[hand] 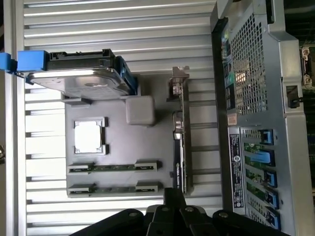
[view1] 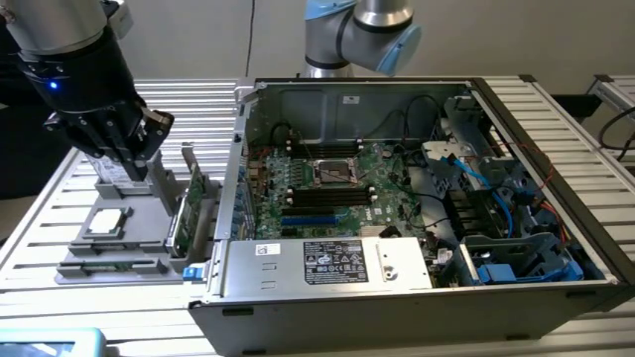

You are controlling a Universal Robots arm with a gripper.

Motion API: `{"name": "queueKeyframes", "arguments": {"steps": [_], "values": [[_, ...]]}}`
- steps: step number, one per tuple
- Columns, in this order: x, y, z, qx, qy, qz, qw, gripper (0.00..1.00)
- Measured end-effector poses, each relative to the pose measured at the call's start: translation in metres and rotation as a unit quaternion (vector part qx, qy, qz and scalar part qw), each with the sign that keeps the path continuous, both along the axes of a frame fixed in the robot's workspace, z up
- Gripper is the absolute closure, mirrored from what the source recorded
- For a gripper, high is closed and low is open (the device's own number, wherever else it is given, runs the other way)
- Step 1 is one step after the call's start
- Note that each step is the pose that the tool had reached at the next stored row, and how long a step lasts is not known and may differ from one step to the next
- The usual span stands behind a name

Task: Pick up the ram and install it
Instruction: 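Reach for the ram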

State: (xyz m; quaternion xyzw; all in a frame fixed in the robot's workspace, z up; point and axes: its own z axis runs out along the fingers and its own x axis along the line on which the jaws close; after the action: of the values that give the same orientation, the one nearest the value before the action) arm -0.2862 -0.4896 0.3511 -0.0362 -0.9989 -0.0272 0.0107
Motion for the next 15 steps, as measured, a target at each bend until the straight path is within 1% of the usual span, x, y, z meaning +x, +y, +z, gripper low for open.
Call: {"name": "queueKeyframes", "arguments": {"steps": [3,6,11,15], "values": [[-0.008,0.0,-0.0008,0.0001,0.0035,0.0,1.0,0.89],[-0.017,0.0,-0.0017,0.0001,0.0061,0.0,1.0,0.89],[-0.036,0.0,-0.0042,0.0001,0.0076,0.0,1.0,0.89],[-0.054,0.0011,-0.007,0.0001,0.0076,0.0,1.0,0.89]]}}
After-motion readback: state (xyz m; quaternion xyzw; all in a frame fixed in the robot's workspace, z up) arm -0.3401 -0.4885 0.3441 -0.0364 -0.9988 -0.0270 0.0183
